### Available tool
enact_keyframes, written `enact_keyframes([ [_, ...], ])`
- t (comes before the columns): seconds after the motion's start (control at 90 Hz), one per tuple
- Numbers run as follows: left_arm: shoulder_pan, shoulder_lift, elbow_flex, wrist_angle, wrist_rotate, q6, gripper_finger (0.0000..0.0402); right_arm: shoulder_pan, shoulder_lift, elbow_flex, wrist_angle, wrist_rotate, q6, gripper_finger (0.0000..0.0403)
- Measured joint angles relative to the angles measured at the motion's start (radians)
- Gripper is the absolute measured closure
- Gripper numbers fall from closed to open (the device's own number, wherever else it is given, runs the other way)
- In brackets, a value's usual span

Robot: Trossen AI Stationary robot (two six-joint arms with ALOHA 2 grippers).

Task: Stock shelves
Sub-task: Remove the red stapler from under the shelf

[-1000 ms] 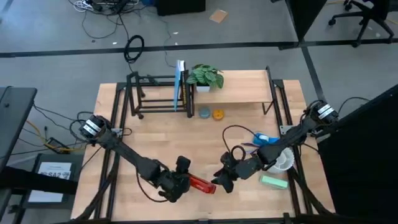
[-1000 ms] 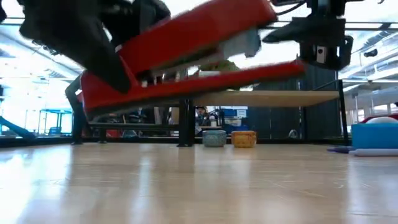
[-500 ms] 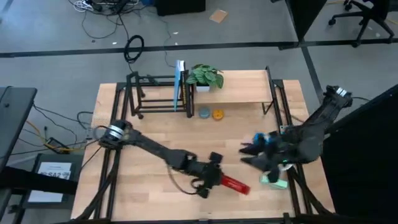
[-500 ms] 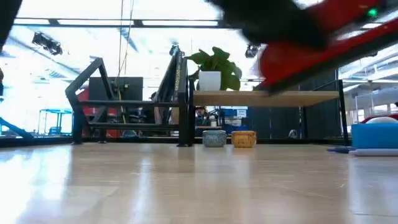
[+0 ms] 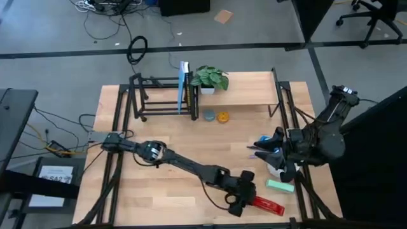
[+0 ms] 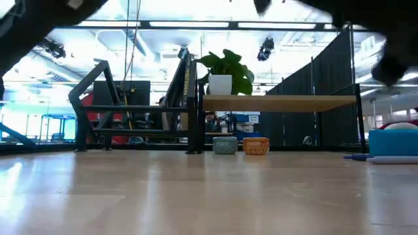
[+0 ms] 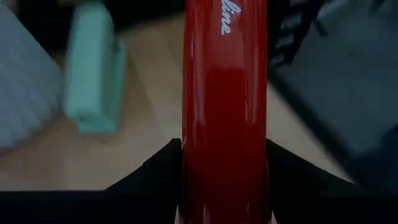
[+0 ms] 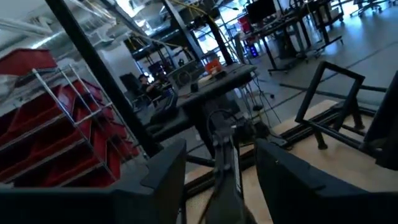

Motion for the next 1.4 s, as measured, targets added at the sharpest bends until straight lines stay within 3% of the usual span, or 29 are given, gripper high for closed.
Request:
enact_keyframes([
  [0.156, 0.022, 0.001, 0.002, 0.097, -0.087, 0.024, 0.0237, -0.003, 0.011, 0.0, -0.001, 0.009, -0.003, 0.0243],
  [0.367, 0.043, 0.011, 0.006, 0.179, -0.089, 0.003, 0.0157, 0.004, 0.01, 0.0, 0.004, 0.012, 0.008, 0.0243],
  [0.5, 0.043, 0.012, 0.005, 0.178, -0.084, -0.004, 0.0135, 0.017, 0.011, 0.0, -0.002, 0.013, 0.008, 0.0243],
  [0.622, 0.043, 0.01, 0.005, 0.163, -0.076, 0.001, 0.014, 0.025, 0.011, 0.0, -0.004, 0.012, 0.008, 0.0243],
  [0.778, 0.04, -0.029, 0.017, 0.03, -0.068, 0.041, 0.0165, 0.045, 0.017, 0.0, -0.01, 0.015, 0.01, 0.0243],
  [0.967, 0.0, -0.139, 0.026, -0.132, 0.006, 0.219, 0.0194, 0.081, 0.087, 0.0, -0.031, 0.054, 0.003, 0.0243],
  [1.089, -0.061, -0.133, 0.023, -0.155, -0.005, 0.368, 0.0202, 0.102, 0.132, 0.0, -0.024, 0.092, 0.003, 0.0246],
  [1.4, -0.106, -0.039, 0.022, -0.037, -0.066, 0.129, 0.0183, 0.128, 0.135, 0.0, -0.016, 0.101, -0.036, 0.0248],
])
